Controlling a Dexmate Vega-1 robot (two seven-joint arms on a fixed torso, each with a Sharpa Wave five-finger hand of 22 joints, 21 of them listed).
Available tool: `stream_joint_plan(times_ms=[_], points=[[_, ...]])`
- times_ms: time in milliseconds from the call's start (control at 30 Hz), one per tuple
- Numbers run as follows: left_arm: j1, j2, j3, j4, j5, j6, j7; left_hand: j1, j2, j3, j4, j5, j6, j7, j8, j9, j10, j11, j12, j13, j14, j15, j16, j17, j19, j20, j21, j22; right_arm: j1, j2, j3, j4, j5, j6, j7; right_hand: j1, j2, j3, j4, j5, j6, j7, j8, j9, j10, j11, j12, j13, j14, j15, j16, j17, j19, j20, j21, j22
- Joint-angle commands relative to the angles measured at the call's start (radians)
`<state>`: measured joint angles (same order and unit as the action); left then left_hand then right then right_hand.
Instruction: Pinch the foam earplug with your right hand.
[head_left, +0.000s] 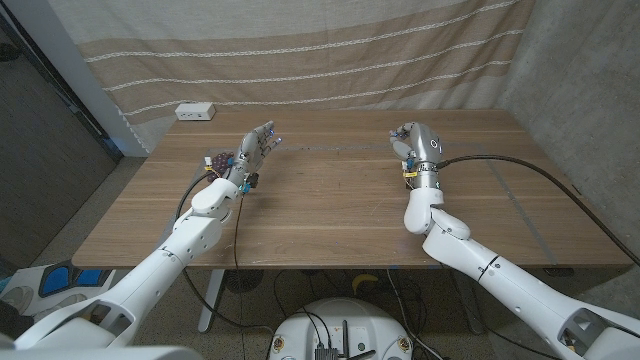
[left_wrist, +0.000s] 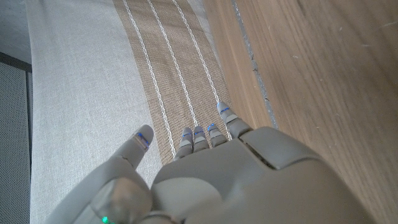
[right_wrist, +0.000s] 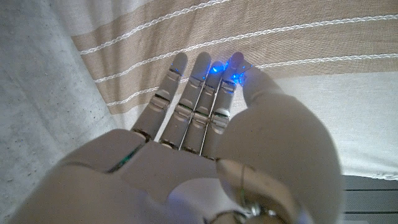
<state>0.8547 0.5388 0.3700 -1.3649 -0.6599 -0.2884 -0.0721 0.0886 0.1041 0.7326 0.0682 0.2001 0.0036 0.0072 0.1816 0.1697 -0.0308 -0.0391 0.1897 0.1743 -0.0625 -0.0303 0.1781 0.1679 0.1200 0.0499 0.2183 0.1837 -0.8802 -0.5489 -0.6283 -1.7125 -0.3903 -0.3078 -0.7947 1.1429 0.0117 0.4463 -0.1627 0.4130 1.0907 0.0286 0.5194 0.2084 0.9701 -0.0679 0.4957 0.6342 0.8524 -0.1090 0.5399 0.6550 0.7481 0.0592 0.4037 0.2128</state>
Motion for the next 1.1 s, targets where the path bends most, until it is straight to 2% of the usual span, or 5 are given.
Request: stream_joint_plan(times_ms=[33,400,867,1100], points=[[0.001,0.002,-0.001,0.001,0.001,-0.003,-0.003,0.008,0.066,0.003,-0.005,-0.001,-0.006,0.005,-0.001,0.004,-0.001,0.0,0.003,0.004,-0.002,-0.003,-0.001,-0.001,0.0,0.009,-0.002,0.004,-0.035,-0.009,0.099,-0.033,0.216,0.173,0.147,-0.004,0.006,0.034,0.013,0.014,-0.003,0.003,0.158,0.189,0.062,-0.058,0.006,0.008,0.007,-0.103,0.0,0.01,0.001,-0.002,0.012,0.005],[-0.002,0.001,-0.001,0.003,-0.001,-0.003,-0.005,0.007,0.065,0.002,-0.007,-0.001,-0.007,0.007,-0.001,0.004,-0.001,0.001,0.003,0.004,-0.003,-0.002,-0.002,0.0,0.0,0.008,-0.002,0.004,-0.051,-0.006,0.172,-0.004,0.45,0.319,0.313,-0.009,0.008,0.041,0.015,0.04,-0.019,0.006,0.174,0.211,0.067,-0.057,0.01,0.026,0.009,-0.098,0.002,0.037,0.003,-0.005,0.024,0.006],[-0.002,0.001,-0.003,0.003,-0.005,0.0,-0.004,0.007,0.063,0.0,-0.012,-0.002,-0.007,0.007,-0.001,0.004,-0.002,-0.001,0.003,0.004,-0.003,-0.003,-0.002,0.0,0.0,0.008,-0.002,0.004,-0.043,-0.002,0.213,0.059,0.695,0.445,0.517,-0.027,0.0,0.053,0.019,0.077,-0.027,0.015,0.198,0.237,0.074,-0.048,0.015,0.048,0.022,-0.091,-0.002,0.059,0.002,-0.002,0.039,0.007],[-0.003,0.002,-0.001,0.006,-0.002,-0.005,-0.01,0.007,0.064,-0.001,-0.013,-0.002,-0.007,0.007,-0.001,0.004,-0.002,-0.001,0.003,0.004,-0.003,-0.003,-0.002,0.0,-0.001,0.009,-0.003,0.004,-0.036,0.01,0.237,0.105,0.878,0.495,0.67,-0.034,-0.003,0.057,0.02,0.091,-0.033,0.017,0.205,0.247,0.075,-0.047,0.017,0.056,0.023,-0.09,-0.004,0.067,0.004,-0.003,0.047,0.008]])
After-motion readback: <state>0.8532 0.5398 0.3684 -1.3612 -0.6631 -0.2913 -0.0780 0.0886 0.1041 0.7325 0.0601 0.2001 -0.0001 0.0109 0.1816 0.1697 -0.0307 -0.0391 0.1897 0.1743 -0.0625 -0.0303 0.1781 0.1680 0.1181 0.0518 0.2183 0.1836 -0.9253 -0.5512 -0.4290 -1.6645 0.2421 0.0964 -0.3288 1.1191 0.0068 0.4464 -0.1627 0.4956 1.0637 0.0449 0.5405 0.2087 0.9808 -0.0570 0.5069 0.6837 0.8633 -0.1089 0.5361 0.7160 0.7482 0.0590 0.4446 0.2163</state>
